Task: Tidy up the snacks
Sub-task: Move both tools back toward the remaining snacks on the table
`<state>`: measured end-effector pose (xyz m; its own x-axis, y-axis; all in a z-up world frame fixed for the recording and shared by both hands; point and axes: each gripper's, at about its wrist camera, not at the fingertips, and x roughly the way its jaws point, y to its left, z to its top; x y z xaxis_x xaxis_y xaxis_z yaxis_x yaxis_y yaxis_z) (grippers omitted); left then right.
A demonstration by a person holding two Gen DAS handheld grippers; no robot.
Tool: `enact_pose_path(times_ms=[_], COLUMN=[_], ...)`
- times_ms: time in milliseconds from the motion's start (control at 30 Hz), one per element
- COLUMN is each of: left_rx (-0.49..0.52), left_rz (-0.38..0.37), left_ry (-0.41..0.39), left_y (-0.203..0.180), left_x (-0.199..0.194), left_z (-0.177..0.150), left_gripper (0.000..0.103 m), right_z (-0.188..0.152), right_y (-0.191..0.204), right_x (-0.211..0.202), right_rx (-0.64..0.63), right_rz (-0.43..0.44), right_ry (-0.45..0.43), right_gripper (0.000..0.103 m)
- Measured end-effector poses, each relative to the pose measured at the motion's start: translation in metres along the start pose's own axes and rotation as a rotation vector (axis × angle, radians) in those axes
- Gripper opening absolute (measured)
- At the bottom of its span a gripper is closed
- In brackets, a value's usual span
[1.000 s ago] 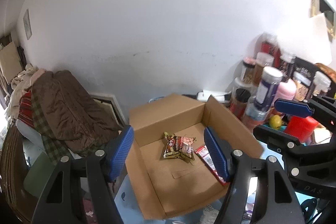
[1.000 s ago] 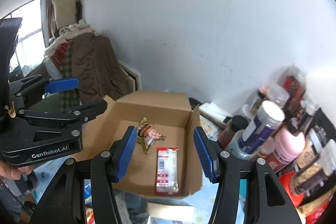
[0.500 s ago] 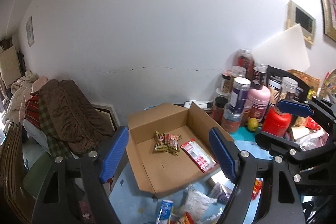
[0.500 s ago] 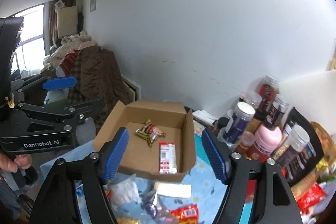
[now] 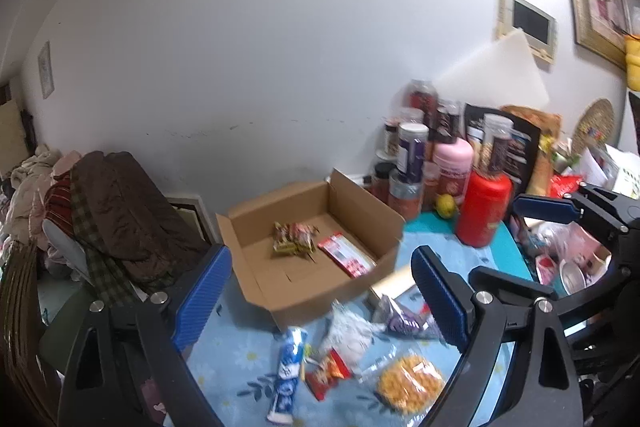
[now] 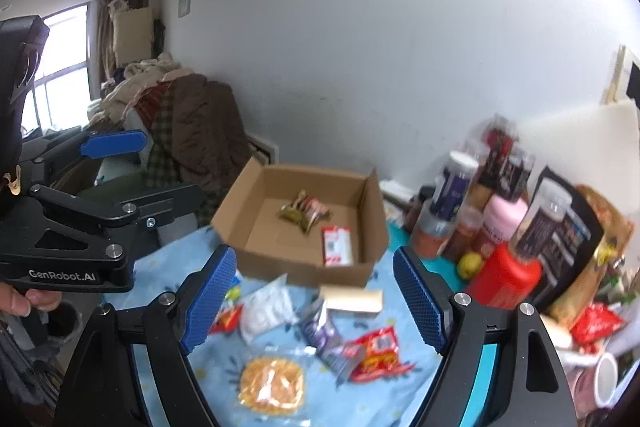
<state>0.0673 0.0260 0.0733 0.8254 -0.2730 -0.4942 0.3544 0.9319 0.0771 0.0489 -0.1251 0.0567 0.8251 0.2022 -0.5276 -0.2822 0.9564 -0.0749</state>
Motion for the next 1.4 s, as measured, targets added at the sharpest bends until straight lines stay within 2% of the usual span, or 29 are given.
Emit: enact_pose_path(times_ms=[400, 900, 1233, 1400], left_rx=[0.025, -0.026, -0.124, -0.147], left_rz=[-0.072, -0.138, -0.114, -0.087], left_ry=[0.066, 0.206, 0.307, 0.341], left_y=[-0.012, -0.003, 0.025, 0.037], left_x=[-0.01, 0.021, 0.062, 0.08], left_z=[-0.046, -0.101, -0.134, -0.147], left_gripper=[0.093, 0.093, 0.092, 0.092], right_z=[-0.057, -0.109, -0.13, -0.14], right_y=[0.02, 0.033, 0.039, 0.035], right_x=[-0.004, 0.036, 0.077, 0.099], right_rx=[0.062, 0.117, 0.14, 0.167], right_rz=[0.045, 0.09, 0.099, 0.082], right_ry=[0.058, 0.173, 0.269, 0.327], right_gripper=[0.084, 0.084, 0.086, 0.095])
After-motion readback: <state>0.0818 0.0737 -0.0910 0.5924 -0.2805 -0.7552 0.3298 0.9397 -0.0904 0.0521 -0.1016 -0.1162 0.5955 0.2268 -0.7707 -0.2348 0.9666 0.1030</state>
